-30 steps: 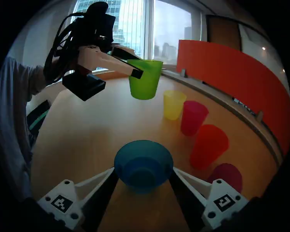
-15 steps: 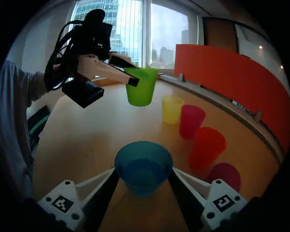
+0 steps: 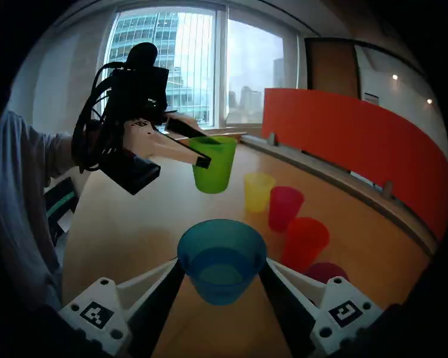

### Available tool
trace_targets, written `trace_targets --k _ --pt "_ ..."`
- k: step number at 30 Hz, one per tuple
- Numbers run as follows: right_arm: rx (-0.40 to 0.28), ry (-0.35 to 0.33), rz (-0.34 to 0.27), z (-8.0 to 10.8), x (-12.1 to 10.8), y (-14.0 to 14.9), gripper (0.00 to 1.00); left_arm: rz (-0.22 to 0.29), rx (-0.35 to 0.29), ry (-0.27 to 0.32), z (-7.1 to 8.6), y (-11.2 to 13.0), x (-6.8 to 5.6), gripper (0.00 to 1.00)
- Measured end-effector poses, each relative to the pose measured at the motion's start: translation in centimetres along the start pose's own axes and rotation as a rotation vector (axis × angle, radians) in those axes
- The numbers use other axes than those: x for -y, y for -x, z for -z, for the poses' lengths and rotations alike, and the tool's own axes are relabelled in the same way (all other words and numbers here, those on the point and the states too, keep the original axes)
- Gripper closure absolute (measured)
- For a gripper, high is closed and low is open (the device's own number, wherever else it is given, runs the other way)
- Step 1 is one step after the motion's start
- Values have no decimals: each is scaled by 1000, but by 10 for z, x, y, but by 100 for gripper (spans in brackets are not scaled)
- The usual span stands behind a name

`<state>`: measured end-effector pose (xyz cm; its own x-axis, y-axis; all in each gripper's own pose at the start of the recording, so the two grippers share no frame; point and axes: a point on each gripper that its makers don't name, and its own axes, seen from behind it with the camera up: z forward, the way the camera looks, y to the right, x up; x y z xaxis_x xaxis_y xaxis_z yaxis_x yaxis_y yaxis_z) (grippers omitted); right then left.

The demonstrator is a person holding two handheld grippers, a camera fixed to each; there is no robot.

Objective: Pour water

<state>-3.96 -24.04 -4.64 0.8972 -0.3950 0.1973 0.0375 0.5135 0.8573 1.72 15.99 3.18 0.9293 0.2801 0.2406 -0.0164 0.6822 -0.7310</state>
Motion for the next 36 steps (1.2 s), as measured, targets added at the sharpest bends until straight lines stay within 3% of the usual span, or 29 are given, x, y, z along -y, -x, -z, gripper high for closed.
trace_targets --k 9,19,36 --pt "-67 33 -9 21 -5 -27 12 4 -21 1 -2 -5 -7 13" --pt "-138 64 9 41 -9 -59 12 -13 -62 18 1 -16 -25 13" --pt "-232 104 16 62 -12 -100 12 -27 -104 36 6 -28 -47 13"
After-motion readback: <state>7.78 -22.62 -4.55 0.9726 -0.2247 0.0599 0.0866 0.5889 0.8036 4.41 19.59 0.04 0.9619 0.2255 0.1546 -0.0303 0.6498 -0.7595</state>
